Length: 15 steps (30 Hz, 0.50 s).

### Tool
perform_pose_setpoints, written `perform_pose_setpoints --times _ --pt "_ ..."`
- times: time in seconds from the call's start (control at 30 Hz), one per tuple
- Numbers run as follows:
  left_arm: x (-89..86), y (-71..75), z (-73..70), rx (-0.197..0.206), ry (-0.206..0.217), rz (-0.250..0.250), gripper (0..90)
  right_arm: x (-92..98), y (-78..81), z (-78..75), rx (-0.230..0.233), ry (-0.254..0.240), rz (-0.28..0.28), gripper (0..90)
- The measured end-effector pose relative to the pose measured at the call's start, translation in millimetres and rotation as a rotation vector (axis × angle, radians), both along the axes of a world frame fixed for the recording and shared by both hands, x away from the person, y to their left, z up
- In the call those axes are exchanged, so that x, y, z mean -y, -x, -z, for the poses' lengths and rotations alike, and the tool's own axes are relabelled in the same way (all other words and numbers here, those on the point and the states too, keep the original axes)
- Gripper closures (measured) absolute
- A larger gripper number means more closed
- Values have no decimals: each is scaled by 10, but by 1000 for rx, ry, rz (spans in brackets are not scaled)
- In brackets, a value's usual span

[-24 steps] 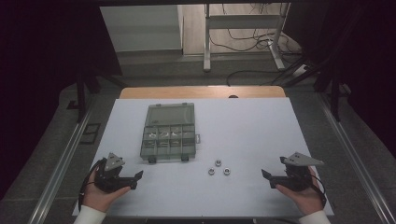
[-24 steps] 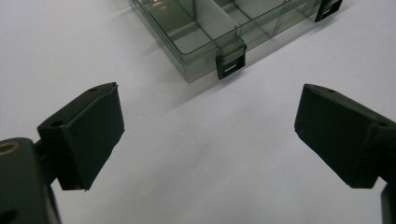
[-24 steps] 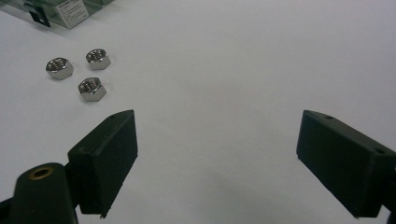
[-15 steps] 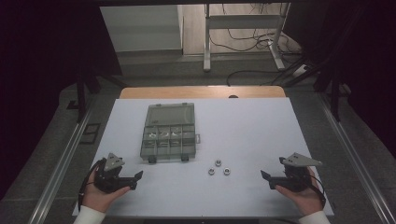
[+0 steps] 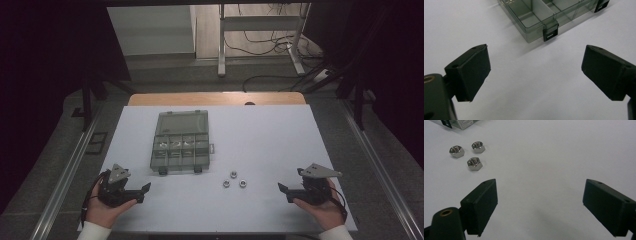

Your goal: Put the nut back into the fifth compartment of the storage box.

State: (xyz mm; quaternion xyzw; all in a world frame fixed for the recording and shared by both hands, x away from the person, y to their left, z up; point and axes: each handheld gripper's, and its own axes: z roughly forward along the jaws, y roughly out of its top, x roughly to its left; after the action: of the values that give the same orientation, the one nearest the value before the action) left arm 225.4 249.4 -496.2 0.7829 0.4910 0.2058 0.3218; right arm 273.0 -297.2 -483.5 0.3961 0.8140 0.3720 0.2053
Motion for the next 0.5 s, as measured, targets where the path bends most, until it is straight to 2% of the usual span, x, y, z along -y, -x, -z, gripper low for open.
perform_pose_setpoints --times 0.2,0.5 --pt "10 26 -46 7 -4 2 86 -6 -12 3 -2 -2 1 128" --pt "113 48 -246 26 0 35 86 -6 16 -5 1 -3 -3 130"
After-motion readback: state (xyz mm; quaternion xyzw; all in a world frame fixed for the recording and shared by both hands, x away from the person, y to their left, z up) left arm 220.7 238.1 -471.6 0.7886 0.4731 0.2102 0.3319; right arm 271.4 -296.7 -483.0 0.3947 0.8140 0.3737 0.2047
